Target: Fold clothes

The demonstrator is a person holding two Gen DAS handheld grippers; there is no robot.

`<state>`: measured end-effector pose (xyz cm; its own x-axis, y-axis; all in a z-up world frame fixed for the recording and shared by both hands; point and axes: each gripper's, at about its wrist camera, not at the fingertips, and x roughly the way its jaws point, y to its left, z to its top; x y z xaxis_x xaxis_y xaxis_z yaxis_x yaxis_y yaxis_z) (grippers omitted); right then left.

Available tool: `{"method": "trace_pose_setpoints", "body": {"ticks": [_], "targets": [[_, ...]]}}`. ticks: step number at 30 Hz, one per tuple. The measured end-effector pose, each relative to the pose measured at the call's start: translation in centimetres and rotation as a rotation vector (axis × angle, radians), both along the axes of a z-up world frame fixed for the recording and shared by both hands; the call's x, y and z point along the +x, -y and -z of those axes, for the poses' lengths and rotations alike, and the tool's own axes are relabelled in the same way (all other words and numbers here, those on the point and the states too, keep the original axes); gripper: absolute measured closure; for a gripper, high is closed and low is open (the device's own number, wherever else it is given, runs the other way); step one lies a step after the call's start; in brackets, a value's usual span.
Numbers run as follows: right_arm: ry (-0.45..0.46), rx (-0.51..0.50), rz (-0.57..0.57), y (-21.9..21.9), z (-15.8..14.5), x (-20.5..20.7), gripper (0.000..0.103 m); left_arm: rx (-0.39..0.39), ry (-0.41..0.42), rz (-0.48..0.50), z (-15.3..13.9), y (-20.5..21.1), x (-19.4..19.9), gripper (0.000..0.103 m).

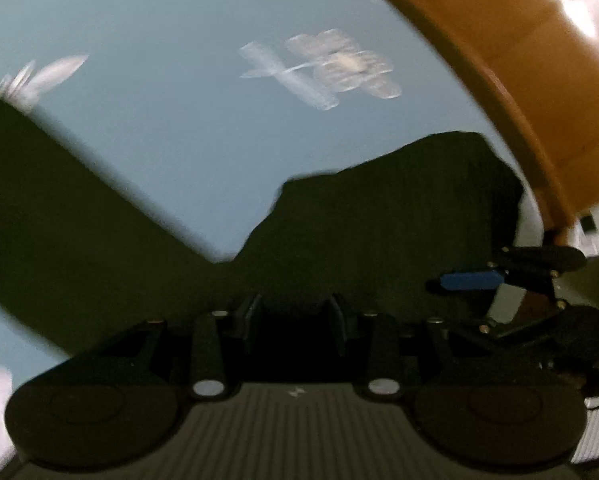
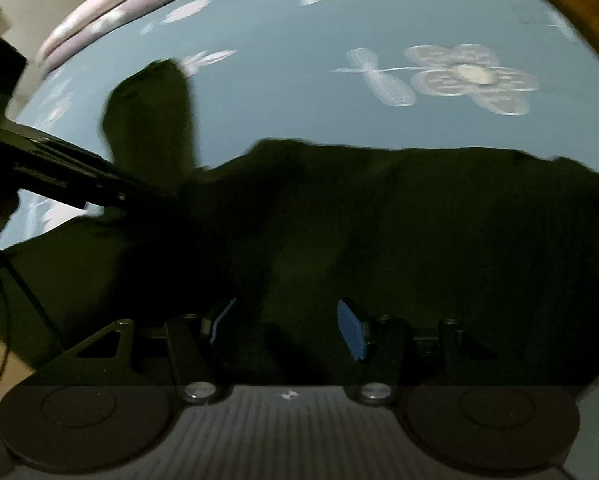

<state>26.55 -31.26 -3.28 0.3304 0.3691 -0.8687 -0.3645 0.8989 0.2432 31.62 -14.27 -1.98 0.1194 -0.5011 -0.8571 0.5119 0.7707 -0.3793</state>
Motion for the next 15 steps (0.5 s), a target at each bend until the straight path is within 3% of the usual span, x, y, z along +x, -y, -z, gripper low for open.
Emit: {"method": "trace_pose_setpoints", "body": {"ticks": [5,8,12,14,15], "targets": [[0.103,-0.086,0.155,4.5,-1.5,0.1,0.043,-0.122,0.065,0.277,-0.4,5.5,1.2,0.067],[0.163,-0.126,0.204,7.3,-1.6,1.1,0.043,-0.134,0.079,0.387,0.7,9.0,1.0,0.066],[0.187,-0.161,0.217,10.2,0.5,2.9,0.043,-0.050,0.051,0.362,3.4,9.7,2.0,0.066],[0.164,-0.216,0.228,11.6,2.4,3.6,0.043,0.052,0.048,0.334,5.1,9.2,2.8,0.071],[0.159,-0.226,0.230,12.4,3.0,3.5,0.047,0.036,0.046,0.329,5.3,8.7,3.0,0.070]]}}
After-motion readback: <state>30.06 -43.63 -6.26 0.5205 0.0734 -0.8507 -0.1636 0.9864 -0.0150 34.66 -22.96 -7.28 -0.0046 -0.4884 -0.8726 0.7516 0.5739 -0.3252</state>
